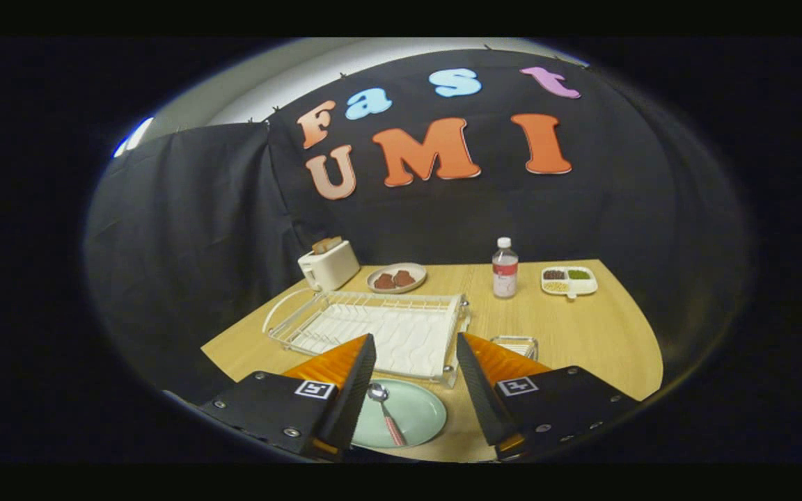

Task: Take the plate from the dish rack, then take the spoon from the basket and place it into the plate.

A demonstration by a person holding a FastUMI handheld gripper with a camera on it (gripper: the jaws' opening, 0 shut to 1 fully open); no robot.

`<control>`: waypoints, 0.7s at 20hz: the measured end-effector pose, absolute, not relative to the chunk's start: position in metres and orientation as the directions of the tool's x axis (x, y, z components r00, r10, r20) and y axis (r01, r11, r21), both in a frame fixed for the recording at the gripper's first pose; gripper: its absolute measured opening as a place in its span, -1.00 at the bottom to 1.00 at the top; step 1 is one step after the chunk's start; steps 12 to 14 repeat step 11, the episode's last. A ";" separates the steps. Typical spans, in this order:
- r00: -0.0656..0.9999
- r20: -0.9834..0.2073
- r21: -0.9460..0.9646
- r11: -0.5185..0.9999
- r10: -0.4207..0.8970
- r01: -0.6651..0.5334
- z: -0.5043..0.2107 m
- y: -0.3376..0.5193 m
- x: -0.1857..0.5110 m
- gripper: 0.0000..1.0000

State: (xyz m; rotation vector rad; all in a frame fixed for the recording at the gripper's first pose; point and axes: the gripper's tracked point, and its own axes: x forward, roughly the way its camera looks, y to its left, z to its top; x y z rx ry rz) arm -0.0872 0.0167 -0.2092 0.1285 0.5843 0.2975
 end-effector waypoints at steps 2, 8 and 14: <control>0.835 -0.466 0.187 0.955 0.293 -0.231 -0.180 0.009 -0.071 0.54; 0.914 -0.323 0.159 0.966 0.246 -0.204 -0.109 -0.003 -0.042 0.88; 0.938 -0.273 0.132 0.975 0.212 -0.182 -0.082 -0.008 -0.030 0.95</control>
